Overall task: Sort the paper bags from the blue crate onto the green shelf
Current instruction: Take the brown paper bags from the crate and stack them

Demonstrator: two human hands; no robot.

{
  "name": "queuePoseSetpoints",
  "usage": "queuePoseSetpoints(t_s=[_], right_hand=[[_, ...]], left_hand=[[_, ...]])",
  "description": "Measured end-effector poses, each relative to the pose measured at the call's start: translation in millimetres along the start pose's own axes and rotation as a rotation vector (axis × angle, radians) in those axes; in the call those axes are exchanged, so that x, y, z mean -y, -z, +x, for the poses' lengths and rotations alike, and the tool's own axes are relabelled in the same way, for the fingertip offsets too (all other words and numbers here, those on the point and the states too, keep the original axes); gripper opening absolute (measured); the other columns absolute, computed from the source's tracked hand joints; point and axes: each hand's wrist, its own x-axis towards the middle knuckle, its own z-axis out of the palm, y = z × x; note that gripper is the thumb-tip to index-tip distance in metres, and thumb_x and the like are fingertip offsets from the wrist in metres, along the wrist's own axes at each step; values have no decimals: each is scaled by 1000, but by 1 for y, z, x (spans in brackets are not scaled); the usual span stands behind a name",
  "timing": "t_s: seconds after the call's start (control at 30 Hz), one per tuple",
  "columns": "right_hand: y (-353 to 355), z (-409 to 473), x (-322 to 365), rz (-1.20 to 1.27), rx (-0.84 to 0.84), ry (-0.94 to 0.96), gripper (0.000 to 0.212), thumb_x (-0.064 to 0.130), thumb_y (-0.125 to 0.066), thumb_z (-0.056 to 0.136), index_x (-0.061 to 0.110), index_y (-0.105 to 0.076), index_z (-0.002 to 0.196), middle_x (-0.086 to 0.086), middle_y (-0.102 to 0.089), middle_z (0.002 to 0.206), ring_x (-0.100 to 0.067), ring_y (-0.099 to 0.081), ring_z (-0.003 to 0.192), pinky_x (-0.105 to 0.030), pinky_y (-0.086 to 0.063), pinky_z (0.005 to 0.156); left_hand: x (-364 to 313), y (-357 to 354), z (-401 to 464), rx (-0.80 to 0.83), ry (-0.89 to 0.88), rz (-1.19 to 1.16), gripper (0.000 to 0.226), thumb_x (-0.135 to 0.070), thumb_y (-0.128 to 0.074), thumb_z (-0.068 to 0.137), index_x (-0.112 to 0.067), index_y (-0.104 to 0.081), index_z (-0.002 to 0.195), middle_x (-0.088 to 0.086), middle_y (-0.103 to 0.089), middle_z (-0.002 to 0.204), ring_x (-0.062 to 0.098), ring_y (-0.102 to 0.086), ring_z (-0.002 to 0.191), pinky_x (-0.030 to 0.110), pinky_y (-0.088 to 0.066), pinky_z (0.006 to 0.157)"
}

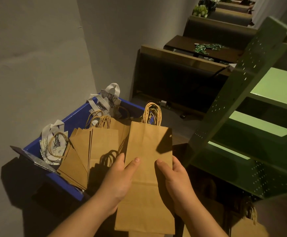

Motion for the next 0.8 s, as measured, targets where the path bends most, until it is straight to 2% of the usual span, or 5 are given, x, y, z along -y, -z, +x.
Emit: queuePoseSetpoints(t_s=[0.07, 0.2, 0.43, 0.63, 0.8], right_hand=[[0, 0, -2, -7, 6, -11, 26, 30, -62, 99, 29, -63, 125, 8, -76, 114, -12, -73, 105, -42, -53, 101], [-1, 2, -3, 32, 21, -19, 24, 25, -61, 100, 26, -63, 124, 5, -76, 113, -15, -73, 105, -42, -52, 101], [-7, 6, -7, 140, 27, -39, 25, 19, -60, 100, 18, -62, 124, -4, -76, 115, -23, -74, 106, -44, -53, 96], [-12, 9, -10, 121, -19, -48, 20, 21, -61, 99, 19, -64, 119, 0, -78, 108, -19, -74, 101, -42, -52, 96], [-13, 9, -8, 118, -50, -44, 19, 20, -60, 100, 18, -64, 118, 2, -79, 102, -15, -76, 93, -33, -51, 82]], left_hand=[[3, -1, 1, 7, 10, 20, 63, -52, -61, 95, -33, -40, 152, -17, -62, 132, 8, -56, 127, 38, -47, 109], [4, 1, 3, 15, 2, 66, 59, -43, -56, 103, -34, -32, 155, -23, -58, 125, 6, -55, 121, 32, -47, 103], [11, 15, 16, 5, 39, 98, 101, -80, -62, 71, -41, -30, 158, -10, -51, 153, 19, -51, 139, 52, -43, 115], [8, 36, 37, -77, 96, 57, 64, -69, -51, 93, -36, -49, 148, -10, -59, 142, 18, -54, 133, 48, -40, 117], [12, 66, 69, -206, 125, 68, 22, -38, -58, 102, -25, -66, 118, 6, -71, 111, 22, -66, 95, 34, -54, 78]])
